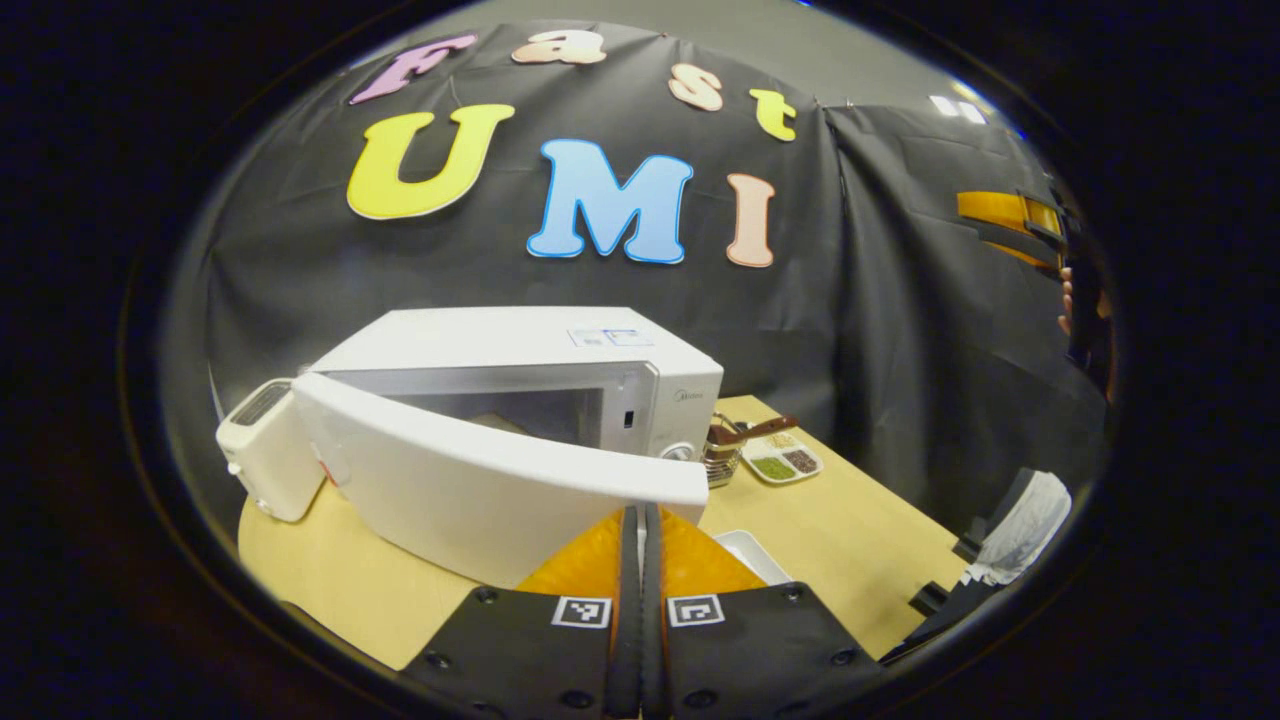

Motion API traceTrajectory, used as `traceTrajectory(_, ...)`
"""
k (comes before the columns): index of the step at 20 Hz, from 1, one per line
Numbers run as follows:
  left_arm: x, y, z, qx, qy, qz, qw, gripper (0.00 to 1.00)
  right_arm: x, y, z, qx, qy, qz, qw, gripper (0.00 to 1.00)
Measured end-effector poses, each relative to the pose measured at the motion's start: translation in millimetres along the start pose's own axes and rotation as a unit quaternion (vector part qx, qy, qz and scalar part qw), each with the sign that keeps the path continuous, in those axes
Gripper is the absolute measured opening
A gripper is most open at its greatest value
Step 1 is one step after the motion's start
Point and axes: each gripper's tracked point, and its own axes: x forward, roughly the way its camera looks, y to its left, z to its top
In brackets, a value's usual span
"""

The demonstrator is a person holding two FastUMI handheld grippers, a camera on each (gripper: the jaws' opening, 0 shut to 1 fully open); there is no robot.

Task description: Open the microwave oven with the left hand, put the food in, and close the microwave oven.

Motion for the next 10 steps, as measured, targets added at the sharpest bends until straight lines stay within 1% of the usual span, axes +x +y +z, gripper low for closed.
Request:
traceTrajectory(4,22.3,0.3,9.2,-0.003,-0.002,0.001,1.0,0.07,3.6,-16.2,-2.0,-0.001,0.003,-0.014,1.0,0.96)
traceTrajectory(7,36.8,-0.8,13.6,-0.023,-0.003,0.016,1.0,0.07,4.7,-22.3,-6.0,0.003,0.008,-0.019,1.0,0.96)
traceTrajectory(10,50.4,-0.9,19.0,-0.025,-0.005,0.026,0.999,0.07,5.4,-24.6,-5.9,0.009,0.011,-0.016,1.0,0.96)
